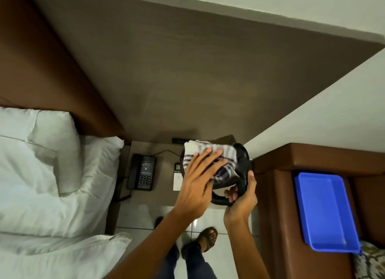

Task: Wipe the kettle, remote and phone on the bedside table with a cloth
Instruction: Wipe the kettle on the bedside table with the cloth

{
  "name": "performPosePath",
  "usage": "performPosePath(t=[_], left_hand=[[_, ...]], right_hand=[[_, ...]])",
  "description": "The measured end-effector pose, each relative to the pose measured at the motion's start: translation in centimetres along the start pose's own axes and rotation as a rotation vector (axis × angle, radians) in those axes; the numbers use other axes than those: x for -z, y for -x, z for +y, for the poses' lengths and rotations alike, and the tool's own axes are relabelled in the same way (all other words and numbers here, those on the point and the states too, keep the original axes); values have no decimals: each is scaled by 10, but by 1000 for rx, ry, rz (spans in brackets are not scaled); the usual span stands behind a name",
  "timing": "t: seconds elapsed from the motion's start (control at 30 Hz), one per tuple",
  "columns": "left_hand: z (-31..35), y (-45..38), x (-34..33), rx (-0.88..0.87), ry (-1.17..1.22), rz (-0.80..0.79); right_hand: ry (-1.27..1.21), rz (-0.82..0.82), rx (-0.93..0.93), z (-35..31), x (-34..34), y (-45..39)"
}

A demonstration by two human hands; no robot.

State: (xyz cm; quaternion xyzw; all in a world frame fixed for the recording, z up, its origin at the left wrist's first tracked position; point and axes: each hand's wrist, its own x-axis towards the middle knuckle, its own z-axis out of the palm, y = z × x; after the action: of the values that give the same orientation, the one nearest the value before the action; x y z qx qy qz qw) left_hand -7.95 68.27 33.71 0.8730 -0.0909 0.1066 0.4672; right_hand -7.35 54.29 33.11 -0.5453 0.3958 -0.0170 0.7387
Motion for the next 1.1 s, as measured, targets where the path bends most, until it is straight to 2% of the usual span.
performPosePath(t=[0.03,0.13,0.17,0.23,0.3,0.33,0.37,0.43,0.47,0.5,0.53,0.6,0.67,0.73,0.77,0.87,0.9,0.93,1.03,1.1], left_hand=[[-5,9,7,66,38,21],[-11,-12,19,542,192,173],[-7,-26,20,575,138,214],[9,-35,11,434,61,150],[19,-9,-1,240,158,15],[19,13,-1,231,222,2],[17,27,3,304,273,55],[9,19,10,616,405,196],[4,3,11,745,456,228],[4,-13,13,791,539,224],[7,-26,15,775,638,195],[26,-34,14,620,754,87],[44,-14,11,420,665,3],[47,14,5,245,443,12],[47,14,6,266,401,48],[50,-27,10,528,593,206],[55,-45,12,549,601,245],[61,-59,13,515,555,253],[67,-52,9,297,461,118],[55,-24,13,297,483,69]], right_hand=[[14,-15,-11,1,3,2],[50,-50,-38,8,13,9],[42,-57,-46,9,15,11],[23,-32,-45,7,18,11],[13,12,-31,-2,25,5],[16,14,-20,-9,30,1],[22,1,-7,-17,34,-2],[32,-37,23,-27,38,-4],[41,-47,36,-30,38,-4],[48,-54,51,-33,38,-4],[44,-52,68,-37,37,-6],[17,-22,106,-48,34,-12],[11,-17,128,-61,31,-17],[27,-30,144,-70,28,-17],[36,-32,151,-72,25,-16],[52,-38,142,-70,18,-11],[51,-46,139,-68,16,-9],[46,-52,137,-67,14,-7],[23,-51,136,-66,14,-5],[23,-52,129,-65,19,-5]])
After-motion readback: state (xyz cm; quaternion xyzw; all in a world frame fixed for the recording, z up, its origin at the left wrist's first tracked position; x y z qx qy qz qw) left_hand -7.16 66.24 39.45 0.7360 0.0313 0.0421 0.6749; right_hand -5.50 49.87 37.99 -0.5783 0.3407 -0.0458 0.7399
